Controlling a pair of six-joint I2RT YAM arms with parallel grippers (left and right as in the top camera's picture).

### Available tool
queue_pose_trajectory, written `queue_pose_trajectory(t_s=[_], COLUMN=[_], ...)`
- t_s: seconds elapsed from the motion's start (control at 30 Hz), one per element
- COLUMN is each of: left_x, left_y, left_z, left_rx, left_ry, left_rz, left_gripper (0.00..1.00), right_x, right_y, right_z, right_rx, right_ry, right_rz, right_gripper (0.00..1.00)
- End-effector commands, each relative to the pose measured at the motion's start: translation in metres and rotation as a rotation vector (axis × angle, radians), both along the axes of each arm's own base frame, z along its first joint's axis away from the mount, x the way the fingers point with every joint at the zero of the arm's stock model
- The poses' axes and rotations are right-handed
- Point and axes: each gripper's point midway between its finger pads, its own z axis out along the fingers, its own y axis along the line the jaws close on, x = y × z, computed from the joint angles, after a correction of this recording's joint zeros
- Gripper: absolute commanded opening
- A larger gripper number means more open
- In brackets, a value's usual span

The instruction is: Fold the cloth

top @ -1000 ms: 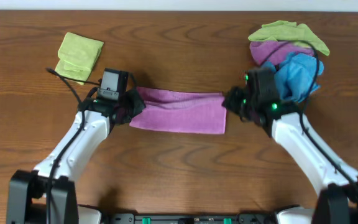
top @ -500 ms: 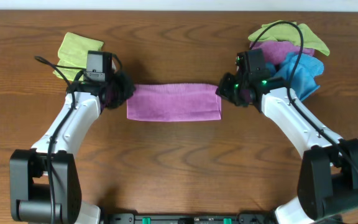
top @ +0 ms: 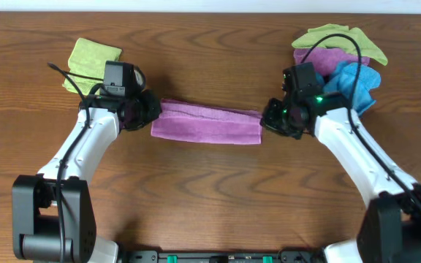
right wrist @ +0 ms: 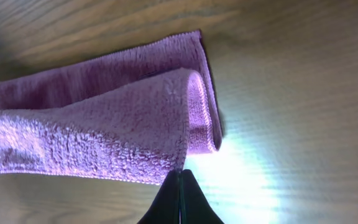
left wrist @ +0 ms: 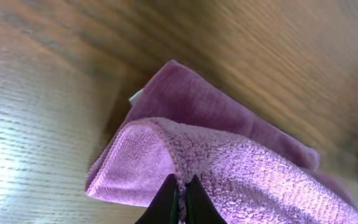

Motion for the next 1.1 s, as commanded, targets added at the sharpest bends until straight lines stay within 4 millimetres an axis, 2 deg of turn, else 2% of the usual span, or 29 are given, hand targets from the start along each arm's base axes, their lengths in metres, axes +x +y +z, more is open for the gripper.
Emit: queue_pose_trajectory(t_s=[0.0,0.13,0.23,0.33,0.47,0.67,0.77,0.8,0.83,0.87,0.97,1.03,1.07], left_x=[0.007,0.013,0.012,0.004,-0.001,-0.008,-0.011,-0.012,-0.013,-0.016,-0.023,-0.023,-0.022], left_y=[-0.002,-0.002,-0.002,0.0,0.0,0.004,0.007,0.007,0.007,0.007,0.01,0.011,0.011], left_z=[0.002,0.002,-0.006,-0.027,-0.042,-0.047,-0.049,-0.049,-0.049,-0.049,-0.044,-0.036,-0.03], left_rx=[-0.004,-0.006,0.0,0.017,0.024,0.046,0.062,0.061,0.061,0.063,0.066,0.071,0.075], left_ry=[-0.024,-0.045,-0.025,0.043,0.089,0.122,0.136,0.139,0.145,0.159,0.205,0.221,0.223], left_rz=[-0.017,-0.016,-0.022,-0.028,-0.036,-0.043,-0.037,-0.037,-0.038,-0.038,-0.033,-0.042,-0.052], left_gripper=[0.06,0.06,0.06,0.06,0.06,0.06,0.06,0.15,0.35,0.48,0.53,0.52,0.51], right_x=[0.0,-0.003,-0.001,-0.003,-0.008,-0.007,-0.008,-0.008,-0.007,-0.005,0.0,0.004,0.008], right_y=[-0.005,-0.007,-0.008,-0.006,0.0,0.002,0.002,0.002,0.002,0.0,-0.009,-0.015,-0.019], right_z=[0.008,0.005,0.003,-0.011,-0.035,-0.064,-0.066,-0.066,-0.066,-0.065,-0.058,-0.049,-0.04], right_rx=[-0.063,-0.105,-0.117,-0.129,-0.15,-0.168,-0.173,-0.173,-0.174,-0.175,-0.174,-0.168,-0.164], right_ry=[-0.031,-0.028,-0.031,0.007,0.072,0.124,0.129,0.13,0.127,0.118,0.102,0.083,0.063], right_rz=[0.008,0.012,0.007,0.016,0.042,0.051,0.051,0.051,0.057,0.067,0.064,0.045,0.036], right_gripper=[0.01,0.01,0.02,0.01,0.01,0.01,0.01,0.12,0.39,0.56,0.57,0.52,0.39])
